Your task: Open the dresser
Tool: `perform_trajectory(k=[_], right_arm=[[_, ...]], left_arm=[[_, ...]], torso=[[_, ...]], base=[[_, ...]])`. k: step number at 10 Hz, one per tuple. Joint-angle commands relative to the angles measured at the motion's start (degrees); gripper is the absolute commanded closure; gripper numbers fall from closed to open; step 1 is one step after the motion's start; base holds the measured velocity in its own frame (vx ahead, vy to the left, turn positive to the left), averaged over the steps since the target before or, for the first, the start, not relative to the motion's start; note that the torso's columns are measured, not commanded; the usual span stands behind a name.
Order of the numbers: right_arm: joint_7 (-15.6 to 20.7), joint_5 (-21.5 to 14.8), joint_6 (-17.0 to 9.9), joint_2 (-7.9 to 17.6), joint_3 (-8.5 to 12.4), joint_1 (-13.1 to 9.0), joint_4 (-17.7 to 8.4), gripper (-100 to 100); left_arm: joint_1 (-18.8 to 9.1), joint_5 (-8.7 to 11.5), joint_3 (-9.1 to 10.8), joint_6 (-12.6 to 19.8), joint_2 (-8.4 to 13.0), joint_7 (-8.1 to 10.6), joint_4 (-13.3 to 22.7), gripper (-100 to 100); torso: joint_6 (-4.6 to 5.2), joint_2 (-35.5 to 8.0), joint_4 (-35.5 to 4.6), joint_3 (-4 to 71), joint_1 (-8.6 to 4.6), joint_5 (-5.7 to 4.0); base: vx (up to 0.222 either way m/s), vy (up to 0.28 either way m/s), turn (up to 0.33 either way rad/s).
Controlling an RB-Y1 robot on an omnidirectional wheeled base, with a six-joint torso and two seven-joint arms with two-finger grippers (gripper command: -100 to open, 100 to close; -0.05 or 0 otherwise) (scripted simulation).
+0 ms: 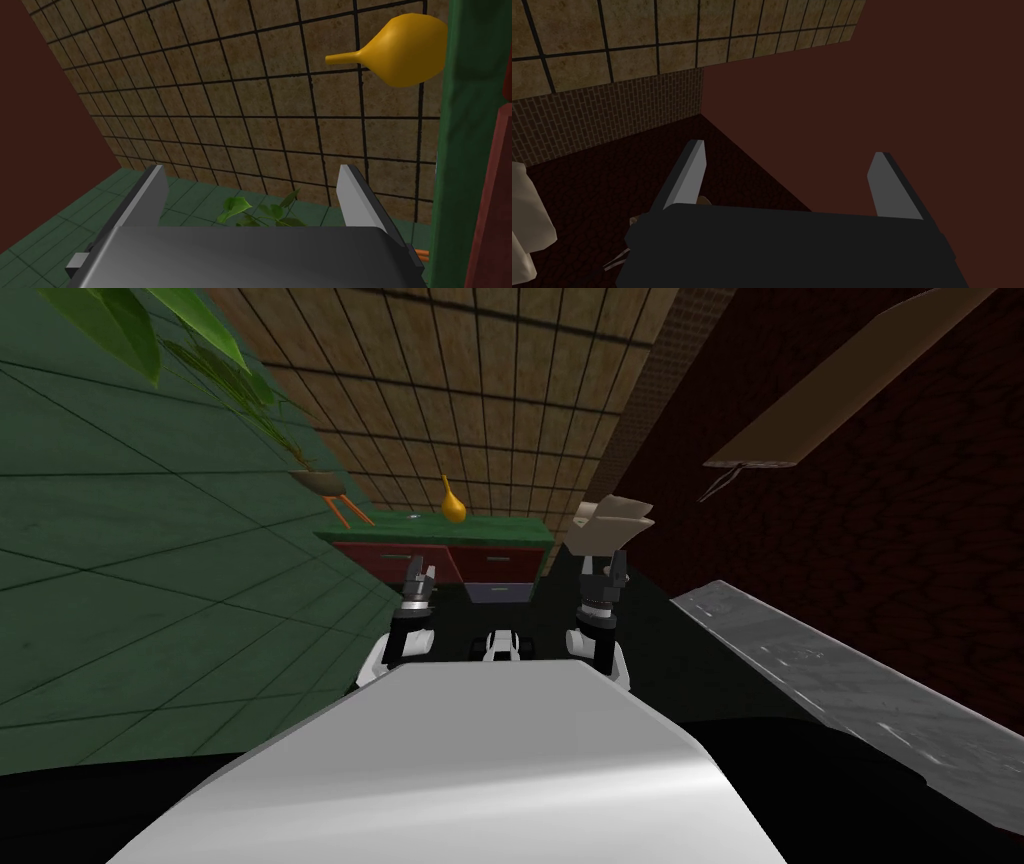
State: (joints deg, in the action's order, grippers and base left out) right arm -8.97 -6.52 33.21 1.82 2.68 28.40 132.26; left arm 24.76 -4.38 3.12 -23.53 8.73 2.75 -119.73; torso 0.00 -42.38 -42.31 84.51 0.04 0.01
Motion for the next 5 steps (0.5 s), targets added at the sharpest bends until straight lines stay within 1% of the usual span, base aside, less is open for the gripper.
perform_trajectory(k=[1,5], right_arm=[[0.0,0.0,0.0,0.0,0.0,0.0,0.0,0],[0.0,0.0,0.0,0.0,0.0,0.0,0.0,0]], left_arm=[[-0.9,-0.2,-0.08,-1.0,0.3,-0.51,4.1,-100],[-2.2,-0.6,-0.25,-2.1,0.5,-1.25,9.9,-100]], torso=[[0.0,0.1,0.0,0.0,-0.04,-0.01],[0.0,0.1,0.0,0.0,-0.07,-0.02]], base=[[0.11,-0.042,-0.027],[0.095,-0.05,-0.021]])
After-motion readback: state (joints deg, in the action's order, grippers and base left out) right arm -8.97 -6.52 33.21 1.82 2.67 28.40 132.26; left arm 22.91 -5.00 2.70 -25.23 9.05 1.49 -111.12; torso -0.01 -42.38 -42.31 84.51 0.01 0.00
